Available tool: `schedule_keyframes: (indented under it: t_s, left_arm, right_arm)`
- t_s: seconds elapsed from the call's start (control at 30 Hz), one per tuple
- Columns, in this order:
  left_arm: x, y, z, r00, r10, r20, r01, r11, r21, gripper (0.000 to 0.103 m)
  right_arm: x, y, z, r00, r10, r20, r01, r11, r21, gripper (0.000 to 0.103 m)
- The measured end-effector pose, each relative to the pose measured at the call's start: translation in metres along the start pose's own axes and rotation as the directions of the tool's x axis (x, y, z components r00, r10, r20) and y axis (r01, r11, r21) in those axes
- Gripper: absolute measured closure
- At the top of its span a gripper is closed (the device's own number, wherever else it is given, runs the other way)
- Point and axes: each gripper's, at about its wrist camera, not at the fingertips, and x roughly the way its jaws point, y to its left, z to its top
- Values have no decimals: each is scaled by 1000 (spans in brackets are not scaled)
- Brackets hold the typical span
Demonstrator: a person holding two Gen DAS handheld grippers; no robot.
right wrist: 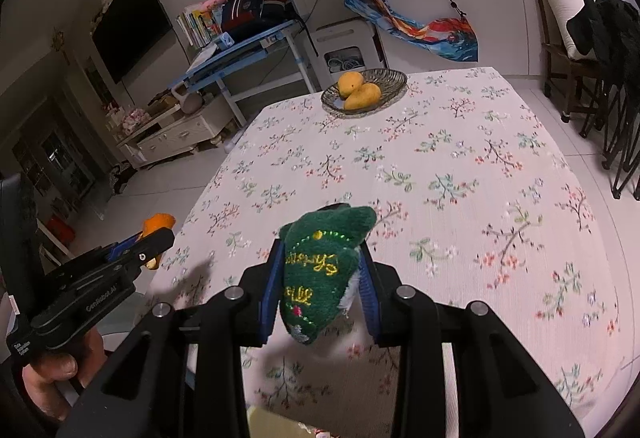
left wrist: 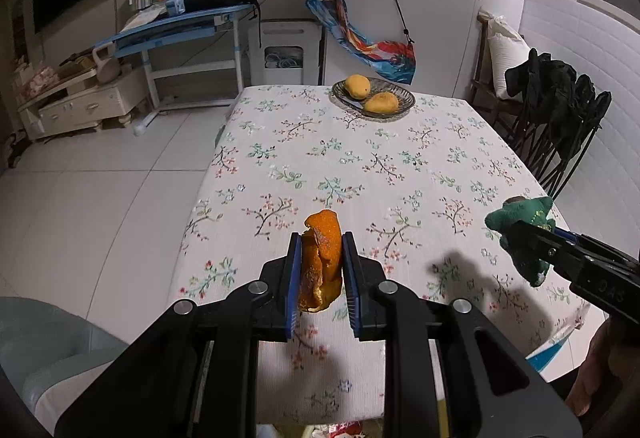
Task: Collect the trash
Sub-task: 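Carry the pouch and peel with both tools down toward the yellow basin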
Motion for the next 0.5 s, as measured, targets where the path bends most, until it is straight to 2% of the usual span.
schedule_keyframes:
  t_s: [0.23,0.5]
  left_arm:
    - [-3,1,-4,1000,1,2,-1,1000,0,84]
    - [-24,3,-32,1000,3,5,-3,1000,2,84]
  right_arm:
    - [-7,5,-12,1000,-5,-8,5,1000,-9,68]
    - [-18,9,-32,1000,-12,-16,11,1000,-16,68]
